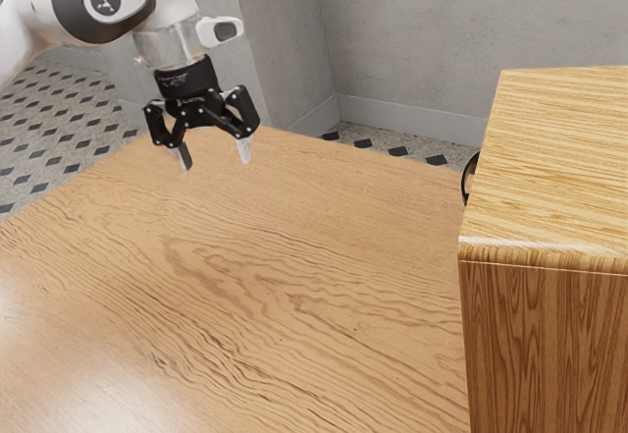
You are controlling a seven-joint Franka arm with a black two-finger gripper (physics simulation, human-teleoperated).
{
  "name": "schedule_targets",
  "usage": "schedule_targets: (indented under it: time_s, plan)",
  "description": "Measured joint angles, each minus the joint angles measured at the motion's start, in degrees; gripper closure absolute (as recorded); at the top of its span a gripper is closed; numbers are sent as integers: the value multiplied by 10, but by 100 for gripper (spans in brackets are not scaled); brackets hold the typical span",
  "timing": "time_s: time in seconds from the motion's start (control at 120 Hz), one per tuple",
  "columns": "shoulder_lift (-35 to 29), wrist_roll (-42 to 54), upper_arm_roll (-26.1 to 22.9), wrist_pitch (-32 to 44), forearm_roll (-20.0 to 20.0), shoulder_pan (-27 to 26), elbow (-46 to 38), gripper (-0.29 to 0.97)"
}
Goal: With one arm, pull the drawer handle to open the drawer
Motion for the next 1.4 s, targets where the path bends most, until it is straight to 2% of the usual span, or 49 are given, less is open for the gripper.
schedule_targets:
  time_s: [0.333,0.4,0.45,0.567,0.617,0.65,0.667,0.708,0.742,0.858,0.933,1.017,1.067,1.125,1.192,1.4]
  plan:
    - [1,-103,12,61,-4,3,0,0]
    - [23,-119,12,67,-12,4,4,0]
    - [51,-132,4,68,-29,14,19,0]
    - [73,-158,-22,81,-104,27,22,0]
    - [76,-173,-59,102,-128,39,0,0]
    - [76,-182,-113,121,-142,82,-37,0]
    - [75,-187,-162,135,-149,131,-68,0]
    - [65,-198,-308,181,-175,293,-175,0]
    - [56,-207,-394,220,-196,396,-245,0]
    - [-2,-235,-589,381,-241,633,-461,1]
    - [-47,-249,-662,478,-259,720,-542,1]
    - [-106,-257,-691,602,-268,755,-650,0]
    - [-126,-260,-693,675,-272,757,-704,1]
    - [-126,-262,-693,743,-274,747,-728,1]
    - [-85,-263,-694,779,-276,742,-695,1]
    - [42,-265,-689,781,-281,714,-604,1]
